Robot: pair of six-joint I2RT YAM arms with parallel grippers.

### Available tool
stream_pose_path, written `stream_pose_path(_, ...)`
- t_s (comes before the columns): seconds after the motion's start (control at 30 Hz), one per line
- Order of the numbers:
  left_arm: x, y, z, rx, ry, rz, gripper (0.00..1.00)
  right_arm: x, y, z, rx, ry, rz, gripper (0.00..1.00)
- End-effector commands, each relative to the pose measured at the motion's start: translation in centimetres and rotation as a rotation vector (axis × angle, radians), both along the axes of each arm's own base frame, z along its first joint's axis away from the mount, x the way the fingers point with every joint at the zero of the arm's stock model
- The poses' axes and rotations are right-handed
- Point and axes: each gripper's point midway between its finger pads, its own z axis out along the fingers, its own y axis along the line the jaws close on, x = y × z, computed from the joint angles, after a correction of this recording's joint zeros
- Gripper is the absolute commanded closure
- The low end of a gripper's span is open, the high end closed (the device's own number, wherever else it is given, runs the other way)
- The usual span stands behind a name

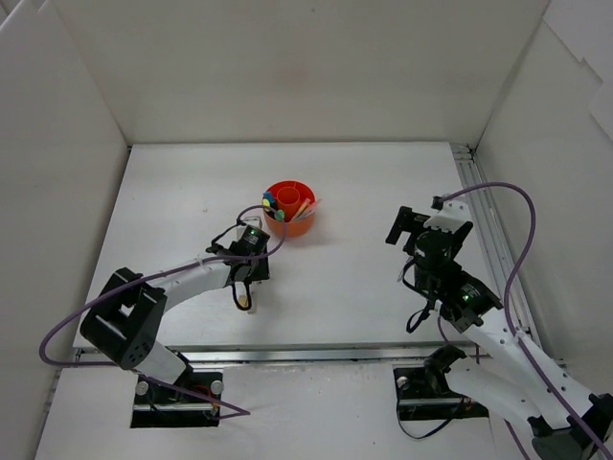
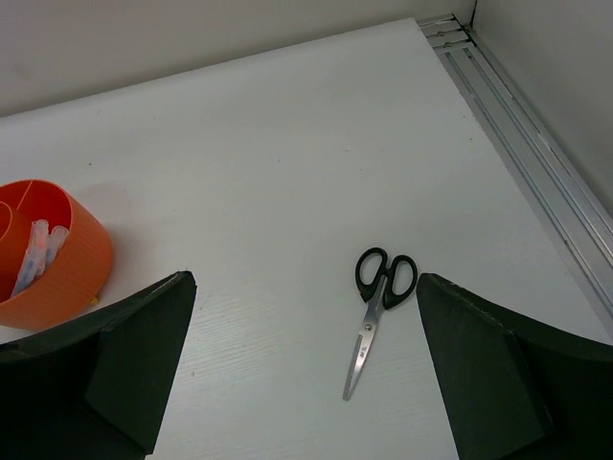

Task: Sort the stationery into containers
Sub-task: Pick up the stationery from the center of the board.

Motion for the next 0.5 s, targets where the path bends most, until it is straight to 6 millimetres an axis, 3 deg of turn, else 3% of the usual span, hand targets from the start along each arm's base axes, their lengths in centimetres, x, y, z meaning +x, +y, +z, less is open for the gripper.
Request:
stream_pose_path(0.0, 2.7, -1.2, 5.3, -0.054, -0.159, 0.0, 0.86, -0.4, -1.3, 1.3, 0.048, -0.066, -0.068, 0.02)
stream_pose_path(0.13, 2.5, -1.1, 7.4, -0.059, -0.202, -0.016, 0.88, -1.0, -1.5, 1.8, 0.075, -0.09, -0.055, 0.02)
stream_pose_path(0.23, 2.3, -0.9, 10.6, -0.08, -0.284, -0.034, 0.89, -1.1, -1.4, 1.9, 0.076, -0.093, -0.044, 0.02)
stream_pose_path(0.47, 5.1, -2.3, 22.5, -0.131, -0.648, -0.173, 0.82, -1.1, -1.7, 1.8, 0.046, -0.086, -0.051, 0.02)
